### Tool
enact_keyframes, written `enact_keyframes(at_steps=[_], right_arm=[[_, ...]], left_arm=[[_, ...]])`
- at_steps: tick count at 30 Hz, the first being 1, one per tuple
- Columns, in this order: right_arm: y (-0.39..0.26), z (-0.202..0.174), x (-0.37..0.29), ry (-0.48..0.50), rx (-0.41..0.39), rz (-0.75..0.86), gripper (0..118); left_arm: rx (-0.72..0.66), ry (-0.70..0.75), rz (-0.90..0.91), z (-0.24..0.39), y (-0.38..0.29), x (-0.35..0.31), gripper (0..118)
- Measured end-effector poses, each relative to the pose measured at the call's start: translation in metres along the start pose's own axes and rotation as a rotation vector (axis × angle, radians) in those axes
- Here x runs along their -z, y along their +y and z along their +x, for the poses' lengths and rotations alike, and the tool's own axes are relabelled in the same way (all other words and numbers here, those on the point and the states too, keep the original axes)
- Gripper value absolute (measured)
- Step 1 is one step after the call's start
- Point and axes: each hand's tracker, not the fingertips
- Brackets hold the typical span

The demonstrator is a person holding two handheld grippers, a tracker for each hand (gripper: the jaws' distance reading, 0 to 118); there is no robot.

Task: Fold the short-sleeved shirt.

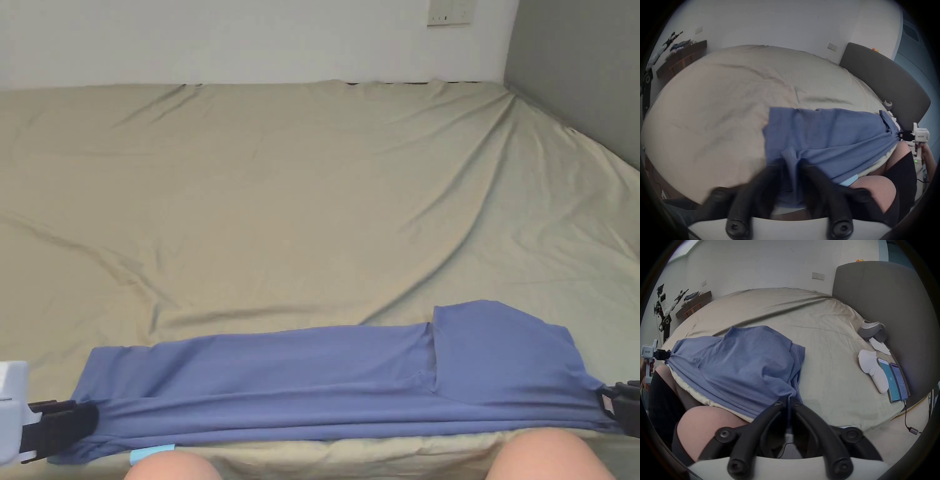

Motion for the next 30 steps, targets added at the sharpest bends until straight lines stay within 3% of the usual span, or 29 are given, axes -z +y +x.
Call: enact_keyframes(at_steps=[1,2,3,4,5,6,7,8,9,11,13,17,18,19,22,24,30], right_arm=[[0.000,-0.003,-0.007,-0.016,0.000,0.023,24],[0.002,-0.005,-0.017,-0.057,-0.010,0.075,51],[0.003,-0.006,-0.028,-0.078,-0.009,0.124,74],[0.004,-0.006,-0.040,-0.054,-0.004,0.209,73],[0.006,-0.007,-0.050,-0.042,-0.005,0.277,68],[0.010,-0.009,-0.059,-0.040,0.009,0.312,52],[0.013,-0.013,-0.064,-0.045,0.017,0.328,24],[0.017,-0.018,-0.069,-0.049,0.013,0.340,0],[0.020,-0.024,-0.071,-0.065,0.000,0.346,0],[0.025,-0.036,-0.077,-0.056,0.008,0.361,0],[0.031,-0.049,-0.079,-0.009,0.006,0.391,0],[0.037,-0.072,-0.081,0.031,-0.003,0.392,0],[0.038,-0.076,-0.081,0.041,-0.008,0.389,0],[0.039,-0.079,-0.080,0.048,-0.012,0.386,0],[0.042,-0.090,-0.074,0.065,-0.029,0.366,0],[0.045,-0.095,-0.068,0.064,-0.039,0.349,0],[0.055,-0.092,-0.048,0.075,-0.029,0.326,0]], left_arm=[[0.003,0.053,0.018,0.001,0.003,-0.007,52],[-0.014,0.088,0.038,0.000,0.006,-0.017,83],[-0.037,0.046,0.092,-0.006,0.004,-0.030,106],[-0.034,-0.055,0.147,-0.009,0.005,-0.044,107],[-0.043,-0.105,0.166,-0.011,0.008,-0.055,104],[-0.077,-0.122,0.158,-0.013,0.011,-0.064,93],[-0.099,-0.137,0.154,-0.018,0.012,-0.069,68],[-0.107,-0.149,0.168,-0.021,0.014,-0.073,28],[-0.091,-0.133,0.164,-0.021,0.015,-0.073,0],[-0.097,-0.119,0.181,-0.030,0.018,-0.068,0],[-0.145,-0.250,0.129,-0.047,0.021,-0.059,0],[-0.280,-0.338,0.061,-0.091,0.020,-0.026,0],[-0.320,-0.387,0.026,-0.106,0.019,-0.016,6],[-0.347,-0.419,0.023,-0.114,0.016,-0.011,24],[-0.500,-0.547,0.016,-0.145,0.006,0.014,54],[-0.565,-0.668,-0.079,-0.144,0.000,0.034,115],[-0.548,-0.876,-0.087,-0.107,0.005,0.077,118]])
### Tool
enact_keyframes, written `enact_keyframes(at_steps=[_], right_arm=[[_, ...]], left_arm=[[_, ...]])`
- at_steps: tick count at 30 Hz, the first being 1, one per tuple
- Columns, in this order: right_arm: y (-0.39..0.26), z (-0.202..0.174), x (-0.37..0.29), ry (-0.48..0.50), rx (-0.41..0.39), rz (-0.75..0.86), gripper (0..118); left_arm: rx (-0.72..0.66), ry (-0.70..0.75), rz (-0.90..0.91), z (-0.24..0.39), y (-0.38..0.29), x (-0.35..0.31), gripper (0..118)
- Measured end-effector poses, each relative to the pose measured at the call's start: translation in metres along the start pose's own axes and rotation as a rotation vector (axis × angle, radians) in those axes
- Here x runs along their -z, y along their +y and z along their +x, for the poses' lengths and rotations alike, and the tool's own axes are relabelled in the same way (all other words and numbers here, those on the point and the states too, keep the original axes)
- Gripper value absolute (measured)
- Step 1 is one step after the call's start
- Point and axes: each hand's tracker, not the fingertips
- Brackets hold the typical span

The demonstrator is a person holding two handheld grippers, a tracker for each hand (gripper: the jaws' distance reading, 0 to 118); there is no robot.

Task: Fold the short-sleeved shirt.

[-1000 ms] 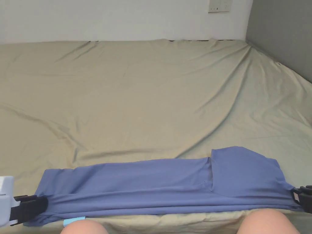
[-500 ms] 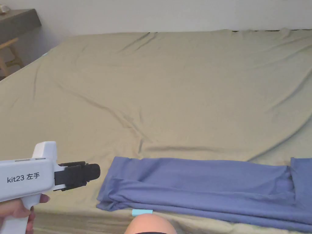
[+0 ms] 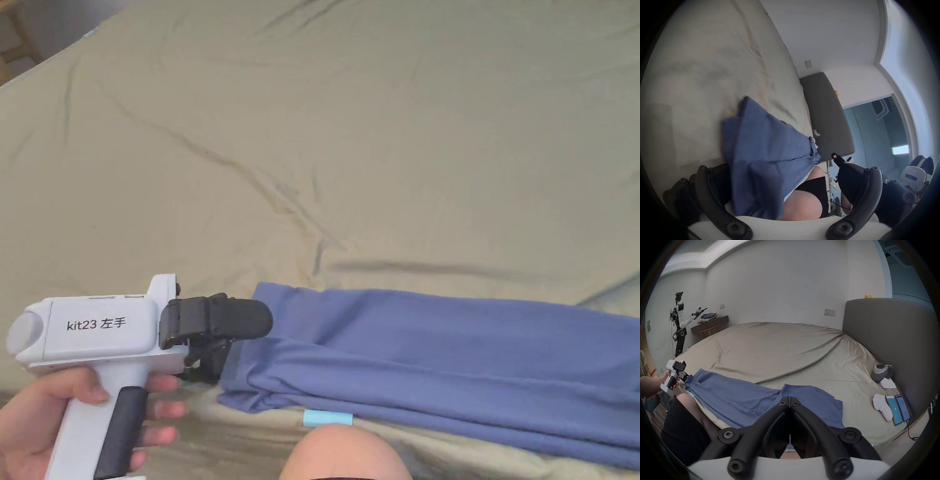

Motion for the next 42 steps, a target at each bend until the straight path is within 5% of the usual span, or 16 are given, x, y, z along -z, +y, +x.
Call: enact_keyframes(at_steps=[5,6,7,9,10,12,15,21,30,35,42], right_arm=[[0.012,-0.026,0.010,0.054,-0.015,0.002,0],[0.016,-0.037,0.010,0.068,-0.014,0.010,0],[0.016,-0.040,0.011,0.076,-0.009,0.019,0],[0.017,-0.047,0.013,0.106,0.008,0.041,0],[0.017,-0.054,0.012,0.117,0.024,0.057,0],[0.017,-0.059,0.013,0.159,0.033,0.049,0],[0.014,-0.064,0.010,0.149,-0.028,0.044,0],[0.008,-0.065,0.006,0.159,0.024,0.037,0],[0.001,-0.075,-0.004,0.251,-0.019,0.040,0],[0.000,-0.079,-0.004,0.279,-0.025,0.034,0],[0.003,-0.073,0.004,0.296,-0.023,0.046,0]], left_arm=[[-0.006,-0.025,0.000,0.013,0.011,0.037,118],[-0.016,0.013,-0.010,0.018,0.011,0.042,106],[0.017,0.053,-0.011,0.023,0.010,0.045,82],[0.154,0.297,-0.070,0.030,0.008,0.057,7],[0.181,0.429,-0.093,0.027,0.004,0.066,7],[0.020,0.238,-0.057,0.023,0.007,0.051,7],[0.136,0.317,-0.032,0.029,0.020,0.039,6],[0.133,0.320,-0.034,0.081,0.026,0.014,6],[0.062,0.814,0.016,0.095,0.066,-0.059,6],[0.218,0.936,-0.002,0.164,0.056,-0.005,6],[0.333,0.843,-0.163,0.221,0.029,0.107,6]])
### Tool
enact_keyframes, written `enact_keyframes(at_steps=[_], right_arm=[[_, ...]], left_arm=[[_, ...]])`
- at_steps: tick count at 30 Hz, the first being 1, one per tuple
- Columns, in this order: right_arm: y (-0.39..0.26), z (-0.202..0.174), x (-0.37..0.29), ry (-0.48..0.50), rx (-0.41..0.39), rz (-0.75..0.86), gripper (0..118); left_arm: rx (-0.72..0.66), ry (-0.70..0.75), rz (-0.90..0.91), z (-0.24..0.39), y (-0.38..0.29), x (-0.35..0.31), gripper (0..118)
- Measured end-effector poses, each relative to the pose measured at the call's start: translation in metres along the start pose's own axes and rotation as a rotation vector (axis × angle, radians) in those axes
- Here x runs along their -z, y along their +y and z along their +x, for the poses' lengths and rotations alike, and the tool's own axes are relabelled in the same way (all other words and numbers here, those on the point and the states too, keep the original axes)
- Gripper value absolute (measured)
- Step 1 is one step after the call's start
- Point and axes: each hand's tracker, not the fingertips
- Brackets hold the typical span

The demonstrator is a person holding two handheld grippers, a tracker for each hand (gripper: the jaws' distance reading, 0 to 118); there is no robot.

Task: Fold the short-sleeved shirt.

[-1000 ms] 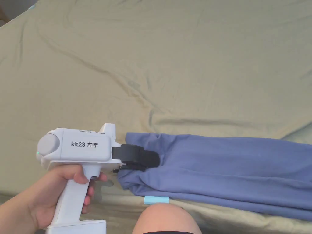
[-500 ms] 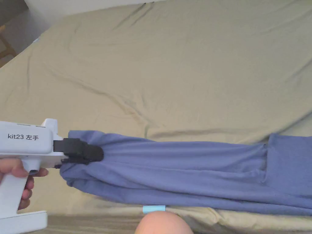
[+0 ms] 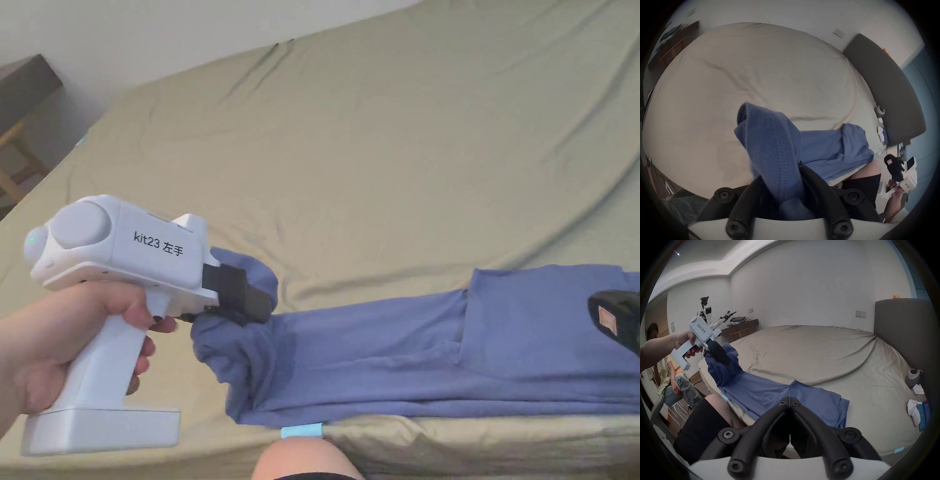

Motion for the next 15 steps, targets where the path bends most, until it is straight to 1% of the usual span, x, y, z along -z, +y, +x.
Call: enact_keyframes(at_steps=[1,2,4,5,6,7,8,10,11,13,14,15], right_arm=[[0.001,0.004,0.000,-0.005,0.003,0.004,0],[0.001,0.008,0.000,-0.006,0.011,0.007,0],[0.001,0.017,-0.001,-0.022,0.024,0.011,0],[0.001,0.021,-0.003,-0.043,0.028,0.014,0],[0.001,0.025,-0.004,-0.052,0.028,0.017,0],[0.001,0.029,-0.006,-0.059,0.027,0.020,0],[0.000,0.035,-0.009,-0.073,0.031,0.026,0],[0.000,0.044,-0.012,-0.088,0.055,0.034,0],[0.000,0.048,-0.013,-0.093,0.077,0.040,0],[0.001,0.054,-0.013,-0.099,0.106,0.047,0],[0.001,0.055,-0.012,-0.099,0.115,0.047,0],[0.001,0.056,-0.012,-0.098,0.121,0.046,0]], left_arm=[[0.005,-0.006,-0.014,0.015,0.001,0.010,6],[0.162,0.437,-0.168,0.007,-0.001,0.013,6],[0.142,0.449,-0.195,0.023,-0.001,0.041,7],[0.136,0.450,-0.216,0.029,-0.002,0.053,12],[0.136,0.438,-0.224,0.033,-0.004,0.063,36],[0.148,0.384,-0.242,0.038,-0.007,0.075,62],[0.134,0.357,-0.263,0.043,-0.007,0.082,62],[0.107,0.369,-0.229,0.052,-0.005,0.083,77],[0.127,0.334,-0.182,0.055,0.001,0.076,85],[0.142,0.284,-0.120,0.057,0.004,0.057,83],[0.126,0.278,-0.084,0.054,0.002,0.045,79],[0.120,0.286,-0.058,0.056,0.000,0.034,58]])
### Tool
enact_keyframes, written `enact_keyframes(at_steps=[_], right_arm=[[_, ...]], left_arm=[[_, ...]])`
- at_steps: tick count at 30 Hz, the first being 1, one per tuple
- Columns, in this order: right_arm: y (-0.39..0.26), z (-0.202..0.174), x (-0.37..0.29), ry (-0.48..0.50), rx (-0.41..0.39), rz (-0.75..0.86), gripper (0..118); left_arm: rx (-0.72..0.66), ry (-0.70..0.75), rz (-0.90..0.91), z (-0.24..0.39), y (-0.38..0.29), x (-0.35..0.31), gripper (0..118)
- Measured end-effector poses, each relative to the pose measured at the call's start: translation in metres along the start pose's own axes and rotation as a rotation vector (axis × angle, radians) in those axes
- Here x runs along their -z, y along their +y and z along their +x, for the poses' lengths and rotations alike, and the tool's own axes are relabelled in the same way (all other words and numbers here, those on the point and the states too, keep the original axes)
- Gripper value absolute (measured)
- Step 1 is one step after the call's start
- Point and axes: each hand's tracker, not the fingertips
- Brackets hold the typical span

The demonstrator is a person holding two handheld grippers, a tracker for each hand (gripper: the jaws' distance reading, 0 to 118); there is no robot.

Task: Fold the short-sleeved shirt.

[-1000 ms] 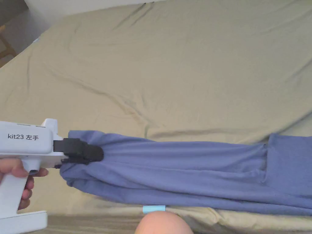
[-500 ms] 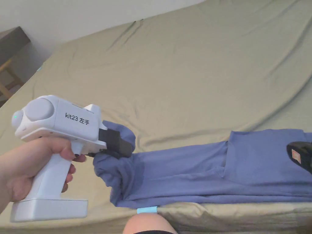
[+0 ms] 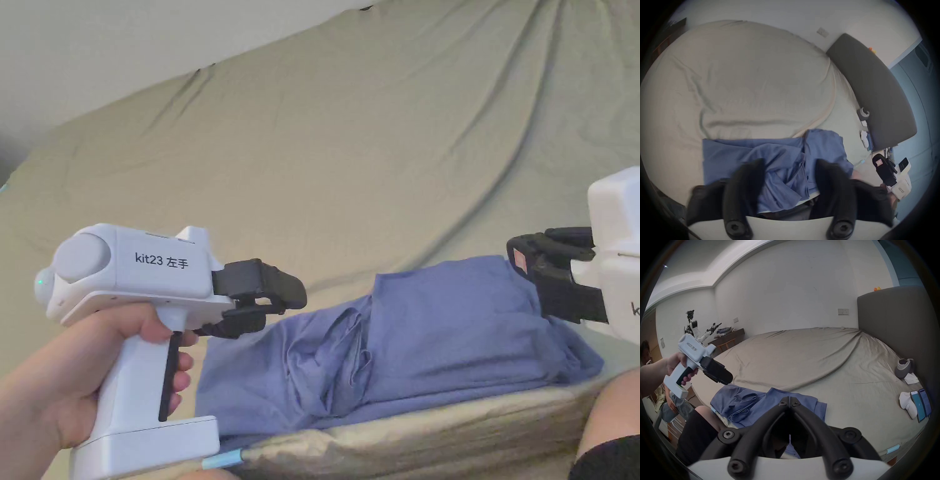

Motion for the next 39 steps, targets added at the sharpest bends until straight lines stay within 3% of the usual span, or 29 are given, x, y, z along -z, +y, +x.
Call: enact_keyframes(at_steps=[2,3,4,6,7,10,14,16,18,21,26,27,28,29,30,31,35,39], right_arm=[[-0.001,-0.002,0.002,0.005,0.004,-0.006,0],[-0.002,-0.003,0.003,0.009,0.003,-0.009,0],[-0.003,-0.005,0.004,0.015,-0.002,-0.015,0],[-0.003,-0.010,0.006,0.027,-0.013,-0.021,0],[-0.003,-0.012,0.006,0.031,-0.018,-0.023,0],[-0.003,-0.015,0.006,0.035,-0.028,-0.024,0],[-0.003,-0.012,0.006,0.029,-0.032,-0.024,0],[-0.003,-0.009,0.004,0.023,-0.028,-0.023,0],[-0.003,-0.006,0.003,0.019,-0.023,-0.021,0],[-0.006,-0.004,0.004,0.017,-0.017,-0.029,0],[-0.004,-0.007,0.004,0.024,-0.001,-0.041,0],[-0.003,-0.008,0.005,0.037,0.008,-0.038,0],[-0.002,-0.010,0.005,0.042,0.014,-0.035,0],[-0.001,-0.012,0.007,0.043,0.014,-0.035,0],[-0.001,-0.015,0.007,0.047,0.007,-0.037,0],[-0.002,-0.018,0.007,0.050,-0.007,-0.040,0],[-0.007,-0.025,0.004,0.056,-0.040,-0.056,0],[-0.011,-0.024,0.009,0.042,-0.045,-0.084,0]], left_arm=[[0.024,0.120,0.022,-0.001,-0.009,-0.005,15],[0.041,0.172,0.018,0.001,-0.013,-0.001,6],[0.071,0.250,-0.009,0.005,-0.019,0.005,6],[0.092,0.249,-0.094,0.015,-0.031,0.026,3],[-0.091,-0.211,0.030,0.042,-0.033,0.041,3],[-0.056,-0.304,0.006,0.073,-0.036,0.066,2],[-0.033,-0.327,-0.020,0.109,-0.032,0.088,0],[-0.042,-0.508,0.008,0.113,-0.029,0.075,0],[-0.072,-0.641,0.044,0.099,-0.028,0.056,0],[-0.039,-0.582,0.167,0.055,-0.034,0.016,0],[-0.200,-0.685,0.329,-0.079,-0.058,0.003,0],[-0.266,-0.719,0.322,-0.103,-0.065,0.012,12],[-0.364,-0.761,0.288,-0.129,-0.074,0.025,34],[-0.446,-0.804,0.248,-0.143,-0.088,0.041,63],[-0.468,-0.822,0.222,-0.153,-0.096,0.056,101],[-0.488,-0.834,0.203,-0.161,-0.105,0.070,117],[-0.585,-1.033,0.183,-0.163,-0.116,0.117,118],[-0.475,-1.111,0.247,-0.129,-0.100,0.138,118]])
